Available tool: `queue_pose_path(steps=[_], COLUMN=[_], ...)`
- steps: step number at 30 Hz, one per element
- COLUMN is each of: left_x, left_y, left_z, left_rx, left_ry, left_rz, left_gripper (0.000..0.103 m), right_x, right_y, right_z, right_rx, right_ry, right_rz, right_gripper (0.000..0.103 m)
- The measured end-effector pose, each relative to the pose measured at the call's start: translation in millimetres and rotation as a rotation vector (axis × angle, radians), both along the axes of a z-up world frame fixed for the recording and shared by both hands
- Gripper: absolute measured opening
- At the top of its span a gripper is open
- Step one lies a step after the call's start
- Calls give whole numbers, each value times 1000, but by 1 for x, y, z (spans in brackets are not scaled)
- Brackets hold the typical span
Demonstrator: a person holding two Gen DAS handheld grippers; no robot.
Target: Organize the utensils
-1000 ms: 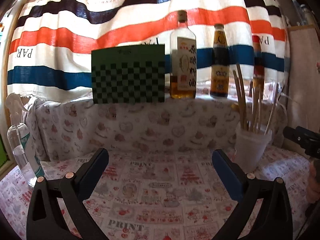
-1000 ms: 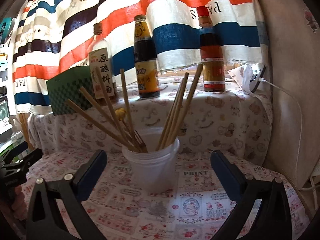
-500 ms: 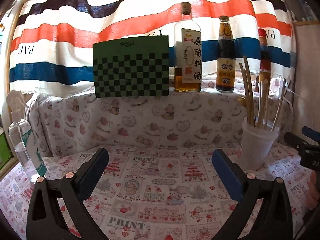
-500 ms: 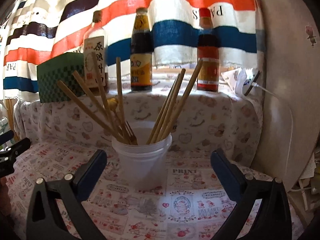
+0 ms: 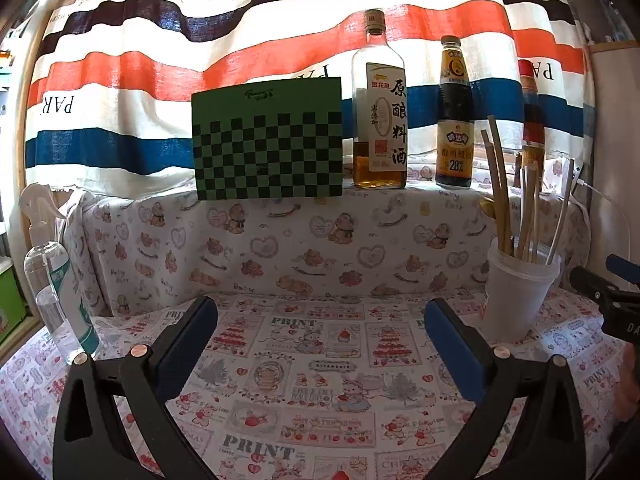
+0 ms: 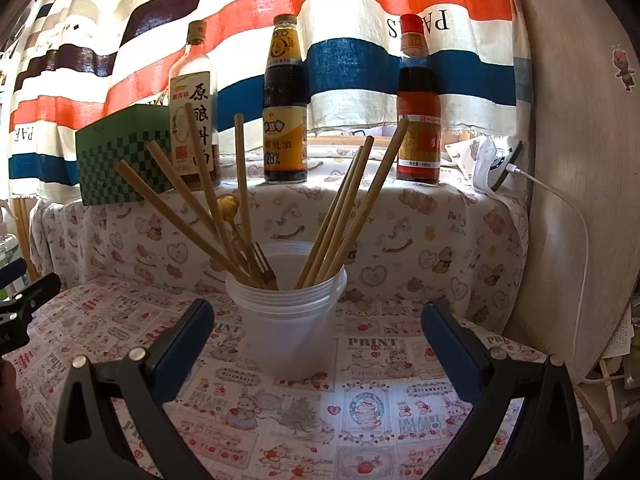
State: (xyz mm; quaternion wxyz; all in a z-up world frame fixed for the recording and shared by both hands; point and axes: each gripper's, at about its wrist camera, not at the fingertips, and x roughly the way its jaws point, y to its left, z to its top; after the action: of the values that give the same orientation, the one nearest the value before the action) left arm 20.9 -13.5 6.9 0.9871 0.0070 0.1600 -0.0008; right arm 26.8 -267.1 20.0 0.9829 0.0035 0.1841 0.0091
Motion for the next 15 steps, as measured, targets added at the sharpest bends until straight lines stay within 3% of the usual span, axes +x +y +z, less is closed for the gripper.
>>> queue_pose_path(steps=[15], left_x=[3], left_y=[-3], left_z=[-1], left_rx=[9], left_ry=[5], left_rz=[-8], left_gripper=[103], right_x=[-1], right_y=[3], right_z=[1], right_rx=[-1], right_ry=[-8], right_rz=[8], right_gripper=[103])
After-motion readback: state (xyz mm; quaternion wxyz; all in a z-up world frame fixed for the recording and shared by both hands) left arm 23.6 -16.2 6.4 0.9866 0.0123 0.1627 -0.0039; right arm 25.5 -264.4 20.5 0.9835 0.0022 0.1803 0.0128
